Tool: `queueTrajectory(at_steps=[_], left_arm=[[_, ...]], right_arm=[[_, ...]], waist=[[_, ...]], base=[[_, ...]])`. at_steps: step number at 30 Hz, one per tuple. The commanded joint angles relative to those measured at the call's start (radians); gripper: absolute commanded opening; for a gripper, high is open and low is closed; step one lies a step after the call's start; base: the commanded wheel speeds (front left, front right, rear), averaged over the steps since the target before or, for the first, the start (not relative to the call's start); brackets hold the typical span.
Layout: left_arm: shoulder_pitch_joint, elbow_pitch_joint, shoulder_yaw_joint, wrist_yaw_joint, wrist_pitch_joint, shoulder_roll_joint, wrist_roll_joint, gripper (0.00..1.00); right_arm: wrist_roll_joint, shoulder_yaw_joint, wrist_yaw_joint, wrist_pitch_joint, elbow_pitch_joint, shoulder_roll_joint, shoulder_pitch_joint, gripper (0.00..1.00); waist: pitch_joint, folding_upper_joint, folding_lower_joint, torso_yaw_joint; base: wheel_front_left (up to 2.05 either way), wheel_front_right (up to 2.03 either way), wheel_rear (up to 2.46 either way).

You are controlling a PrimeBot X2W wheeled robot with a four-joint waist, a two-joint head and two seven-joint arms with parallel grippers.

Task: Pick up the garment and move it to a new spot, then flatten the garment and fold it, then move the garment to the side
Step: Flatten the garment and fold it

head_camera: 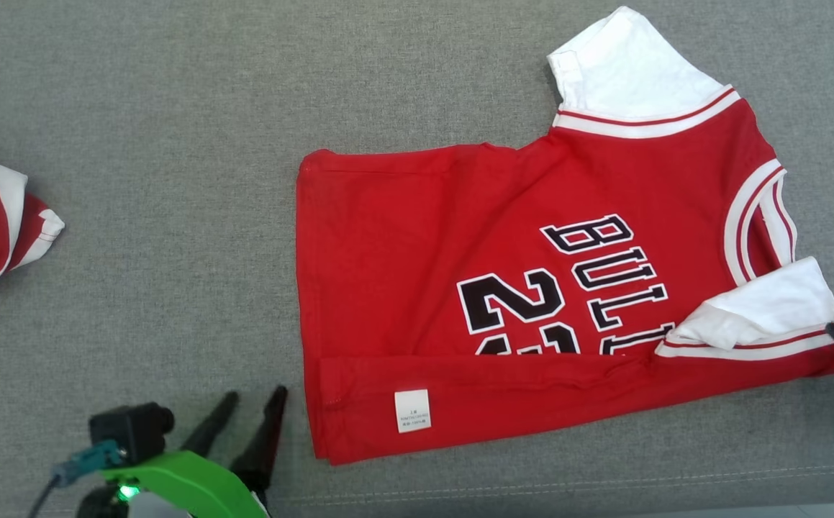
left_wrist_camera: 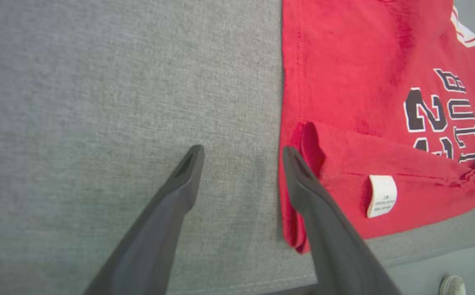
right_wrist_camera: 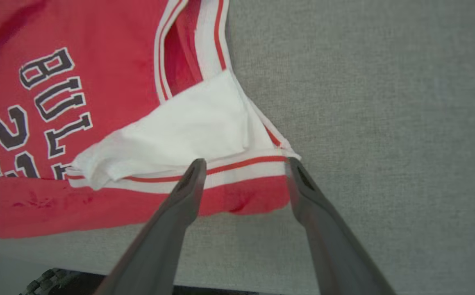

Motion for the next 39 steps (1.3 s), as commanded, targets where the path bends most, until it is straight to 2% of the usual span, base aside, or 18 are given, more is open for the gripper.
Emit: queueTrajectory(at_steps=[1,5,9,15,19,23,27,39], left_arm=[[-0.035,-0.036,0.03,0.012,-0.007,0.031,0.014,1.0],[-0.142,-0.1,0.073,0.019,0.044,0.097,0.046,1.0],[-0.339,-0.064,0.055,-0.004,0.123,0.106,0.074,1.0],[-0.62,0.09,-0.031,-0.078,0.2,0.013,0.106,1.0],[-0.733,0.195,-0.074,-0.128,0.205,-0.045,0.114,1.0],[-0.783,0.269,-0.103,-0.163,0.203,-0.085,0.111,1.0],[-0.799,0.301,-0.114,-0.188,0.205,-0.109,0.091,1.0],[-0.833,0.272,-0.151,-0.236,0.237,-0.15,0.058,1.0]], right_arm=[[0.028,-0.013,0.0,0.001,-0.05,-0.026,-0.011,1.0],[0.033,-0.034,0.0,0.012,-0.143,-0.077,-0.152,1.0],[-0.05,0.015,0.0,0.026,-0.12,-0.063,-0.413,1.0],[-0.227,0.16,0.0,0.048,0.068,0.01,-0.821,1.0],[-0.315,0.225,0.0,0.041,0.214,0.051,-0.988,1.0],[-0.345,0.275,0.0,0.055,0.332,0.076,-1.068,1.0],[-0.349,0.313,0.0,0.076,0.4,0.079,-1.1,1.0],[-0.337,0.348,-0.001,0.095,0.472,0.061,-1.108,1.0]], waist=[[0.013,-0.0001,0.0,-0.001],[0.073,-0.0001,0.0,0.001],[0.174,-0.0001,0.0,0.022],[0.301,-0.0001,0.0,0.096],[0.338,-0.0001,0.0,0.142],[0.344,-0.0001,0.0,0.16],[0.339,-0.0001,0.0,0.16],[0.325,-0.0001,0.0,0.137]], base=[[0.0,0.0,0.0],[0.0,0.0,0.0],[0.0,0.0,0.0],[0.0,0.0,0.0],[0.0,0.0,0.0],[0.0,0.0,0.0],[0.0,0.0,0.0],[0.0,0.0,0.0]])
